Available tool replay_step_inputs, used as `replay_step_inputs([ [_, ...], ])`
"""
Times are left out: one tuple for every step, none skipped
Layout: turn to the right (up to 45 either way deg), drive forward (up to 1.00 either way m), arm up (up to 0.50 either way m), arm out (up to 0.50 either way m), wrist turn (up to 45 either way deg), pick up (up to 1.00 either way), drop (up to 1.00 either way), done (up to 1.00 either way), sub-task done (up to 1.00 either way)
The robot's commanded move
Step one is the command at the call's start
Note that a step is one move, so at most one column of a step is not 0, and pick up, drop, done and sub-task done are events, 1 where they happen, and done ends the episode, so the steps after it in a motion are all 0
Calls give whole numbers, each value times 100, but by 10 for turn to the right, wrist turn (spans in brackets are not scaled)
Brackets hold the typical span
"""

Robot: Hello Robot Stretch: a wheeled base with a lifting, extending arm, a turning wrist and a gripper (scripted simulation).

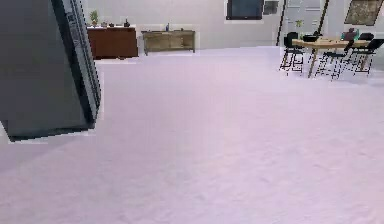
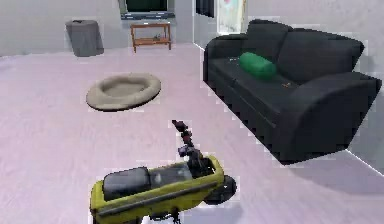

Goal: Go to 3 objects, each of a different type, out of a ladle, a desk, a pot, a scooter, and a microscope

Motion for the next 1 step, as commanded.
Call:
replay_step_inputs([
  [450, 0, 0, 0, 0, 0, 0, 0, 0],
])
